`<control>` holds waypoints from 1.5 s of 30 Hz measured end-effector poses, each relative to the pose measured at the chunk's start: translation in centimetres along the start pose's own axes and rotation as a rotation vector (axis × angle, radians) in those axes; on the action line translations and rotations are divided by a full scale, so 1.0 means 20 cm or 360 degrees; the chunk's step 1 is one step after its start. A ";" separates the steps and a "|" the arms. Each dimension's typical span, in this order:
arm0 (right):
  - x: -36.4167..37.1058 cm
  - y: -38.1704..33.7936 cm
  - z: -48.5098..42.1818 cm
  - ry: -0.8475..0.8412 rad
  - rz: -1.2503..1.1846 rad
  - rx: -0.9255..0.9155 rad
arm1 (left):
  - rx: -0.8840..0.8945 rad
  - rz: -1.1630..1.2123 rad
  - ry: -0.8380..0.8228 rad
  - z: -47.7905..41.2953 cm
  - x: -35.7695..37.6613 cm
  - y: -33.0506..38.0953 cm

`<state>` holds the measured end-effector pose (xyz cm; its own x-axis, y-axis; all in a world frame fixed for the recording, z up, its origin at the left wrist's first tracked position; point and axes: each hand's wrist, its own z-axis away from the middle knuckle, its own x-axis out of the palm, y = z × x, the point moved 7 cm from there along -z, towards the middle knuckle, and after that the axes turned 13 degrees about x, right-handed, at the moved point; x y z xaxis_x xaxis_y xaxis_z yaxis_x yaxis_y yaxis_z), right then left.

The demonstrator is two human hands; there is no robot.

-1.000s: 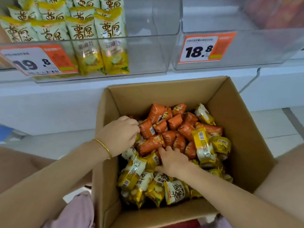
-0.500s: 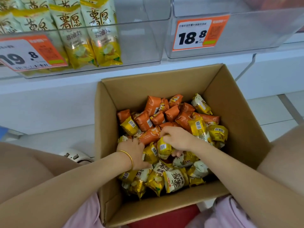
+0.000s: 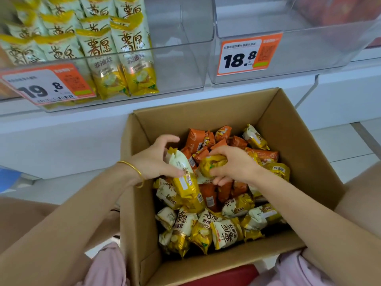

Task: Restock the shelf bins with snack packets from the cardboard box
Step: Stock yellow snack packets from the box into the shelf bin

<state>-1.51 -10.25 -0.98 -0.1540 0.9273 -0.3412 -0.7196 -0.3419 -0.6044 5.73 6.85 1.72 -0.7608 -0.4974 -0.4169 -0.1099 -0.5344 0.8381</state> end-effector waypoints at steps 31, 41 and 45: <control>-0.06 -0.18 0.15 -0.0496 -0.0839 -0.0185 | 0.0128 0.1444 0.0581 -0.03 -0.06 0.06; -0.17 -0.33 0.29 -0.0360 -0.0661 -0.0542 | 0.0442 0.0934 0.0565 0.03 -0.10 0.19; -0.18 -0.49 0.45 -0.0443 -0.0417 -0.0792 | 0.0737 0.0749 0.0626 0.09 -0.15 0.40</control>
<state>0.01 -8.84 12.54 -0.2339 0.9720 0.0237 -0.3664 -0.0655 -0.9281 6.06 5.39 10.30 -0.5198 -0.8543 -0.0015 -0.1534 0.0917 0.9839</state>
